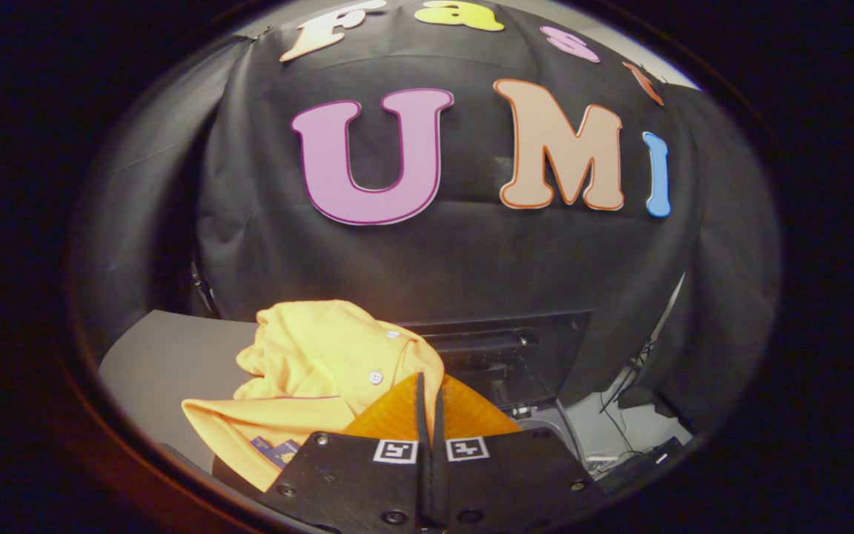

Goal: Put the clothes into the washing machine and then close the washing machine lid.

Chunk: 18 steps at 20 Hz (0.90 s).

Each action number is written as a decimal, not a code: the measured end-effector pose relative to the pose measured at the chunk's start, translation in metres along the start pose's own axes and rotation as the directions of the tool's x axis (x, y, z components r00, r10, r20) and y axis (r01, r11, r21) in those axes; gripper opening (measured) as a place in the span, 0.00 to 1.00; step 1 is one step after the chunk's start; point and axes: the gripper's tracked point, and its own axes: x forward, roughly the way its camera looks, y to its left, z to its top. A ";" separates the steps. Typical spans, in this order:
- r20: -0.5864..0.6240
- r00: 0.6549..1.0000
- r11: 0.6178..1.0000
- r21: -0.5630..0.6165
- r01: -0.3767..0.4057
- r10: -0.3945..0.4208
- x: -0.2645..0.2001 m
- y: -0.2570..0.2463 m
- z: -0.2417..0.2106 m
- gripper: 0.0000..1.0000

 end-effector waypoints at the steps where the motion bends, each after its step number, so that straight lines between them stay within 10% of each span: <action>1: -0.007 1.000 1.000 0.002 0.005 -0.005 0.004 -0.003 -0.003 0.00; 10: 0.010 0.978 0.975 -0.079 0.210 -0.210 0.012 -0.071 -0.014 0.03; 14: 0.041 0.968 0.968 -0.046 0.248 -0.246 0.002 -0.092 -0.013 0.65; 18: 0.073 0.968 0.969 -0.041 0.243 -0.240 -0.011 -0.097 -0.011 0.60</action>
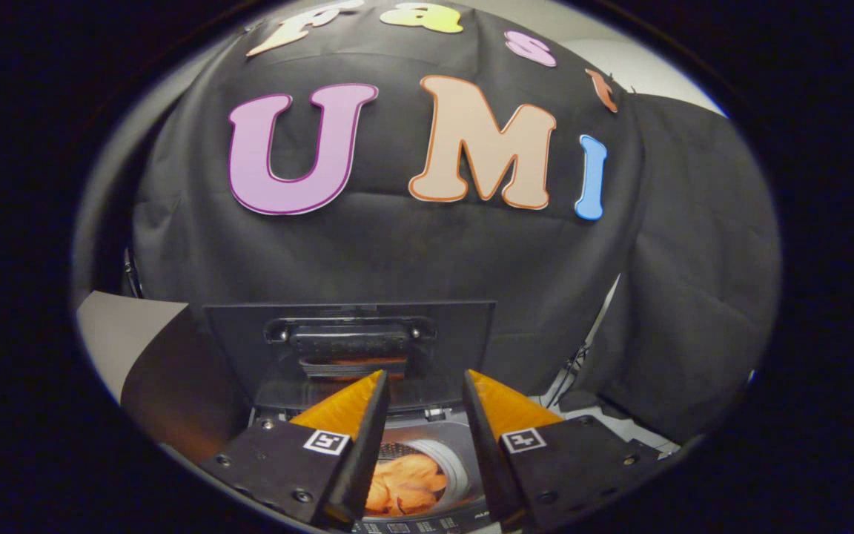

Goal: Put the clothes into the washing machine and then close the washing machine lid.

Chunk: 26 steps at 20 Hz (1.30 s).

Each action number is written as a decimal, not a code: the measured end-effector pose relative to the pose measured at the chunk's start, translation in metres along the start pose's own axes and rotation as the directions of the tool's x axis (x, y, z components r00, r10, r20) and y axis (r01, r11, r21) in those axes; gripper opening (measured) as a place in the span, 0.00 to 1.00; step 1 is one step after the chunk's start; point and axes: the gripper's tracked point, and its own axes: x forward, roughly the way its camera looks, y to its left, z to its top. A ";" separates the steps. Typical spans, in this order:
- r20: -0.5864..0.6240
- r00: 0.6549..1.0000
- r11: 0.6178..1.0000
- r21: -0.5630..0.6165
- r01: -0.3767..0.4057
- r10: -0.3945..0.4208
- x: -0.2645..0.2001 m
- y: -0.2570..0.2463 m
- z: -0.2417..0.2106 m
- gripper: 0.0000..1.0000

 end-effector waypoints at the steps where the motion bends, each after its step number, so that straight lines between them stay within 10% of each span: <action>1: 0.011 1.000 1.000 0.000 -0.002 0.002 -0.002 -0.001 0.002 0.60; 26: 0.226 0.972 0.998 0.012 -0.067 0.063 -0.067 -0.094 -0.025 0.86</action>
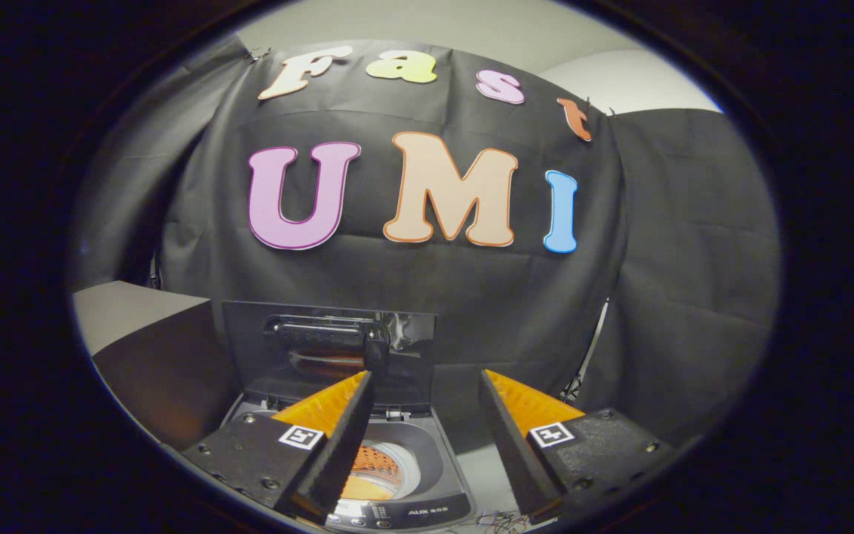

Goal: Put the clothes into the washing machine and then close the washing machine lid.

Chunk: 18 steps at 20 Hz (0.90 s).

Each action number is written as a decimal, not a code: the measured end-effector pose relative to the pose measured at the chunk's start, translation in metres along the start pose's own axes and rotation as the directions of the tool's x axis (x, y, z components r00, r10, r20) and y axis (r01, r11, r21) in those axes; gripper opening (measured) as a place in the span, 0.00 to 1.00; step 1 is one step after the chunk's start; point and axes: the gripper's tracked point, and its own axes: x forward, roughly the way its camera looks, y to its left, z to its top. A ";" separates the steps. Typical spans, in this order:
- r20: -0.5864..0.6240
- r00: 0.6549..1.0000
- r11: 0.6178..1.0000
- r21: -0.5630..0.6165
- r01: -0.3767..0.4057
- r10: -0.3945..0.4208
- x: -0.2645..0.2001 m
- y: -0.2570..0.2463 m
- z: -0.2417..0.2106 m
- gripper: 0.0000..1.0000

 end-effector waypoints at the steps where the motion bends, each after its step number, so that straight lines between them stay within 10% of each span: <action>1: 0.003 1.000 1.000 0.007 -0.009 0.009 -0.004 -0.003 -0.002 0.87; 18: 0.275 0.925 0.955 0.058 -0.290 0.264 -0.103 -0.003 -0.070 0.93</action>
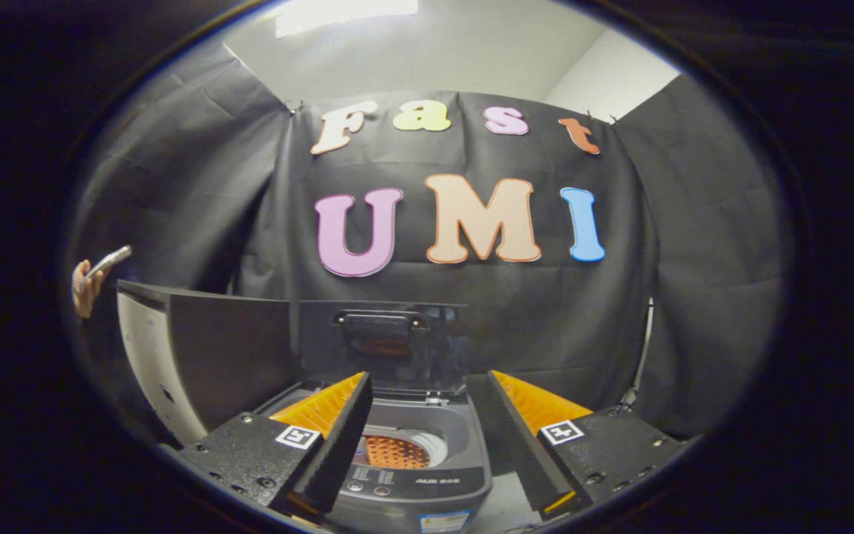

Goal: Put the clothes into the washing machine and then close the washing machine lid.

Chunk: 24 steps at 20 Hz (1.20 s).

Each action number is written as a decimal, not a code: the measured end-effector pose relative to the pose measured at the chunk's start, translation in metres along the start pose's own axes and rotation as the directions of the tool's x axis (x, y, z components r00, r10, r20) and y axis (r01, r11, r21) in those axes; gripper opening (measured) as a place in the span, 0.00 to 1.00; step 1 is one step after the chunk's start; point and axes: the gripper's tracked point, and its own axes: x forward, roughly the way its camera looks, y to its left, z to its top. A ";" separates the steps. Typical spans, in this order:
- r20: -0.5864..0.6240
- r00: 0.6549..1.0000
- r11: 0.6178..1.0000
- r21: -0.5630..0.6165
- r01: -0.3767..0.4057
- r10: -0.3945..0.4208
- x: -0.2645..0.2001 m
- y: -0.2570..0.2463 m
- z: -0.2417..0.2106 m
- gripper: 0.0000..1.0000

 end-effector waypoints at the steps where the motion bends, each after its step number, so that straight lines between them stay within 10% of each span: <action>1: 0.023 0.999 1.000 0.005 -0.027 0.027 -0.009 0.005 -0.001 0.93; 24: -0.138 0.990 0.998 0.061 -0.011 0.019 -0.128 0.004 -0.105 0.94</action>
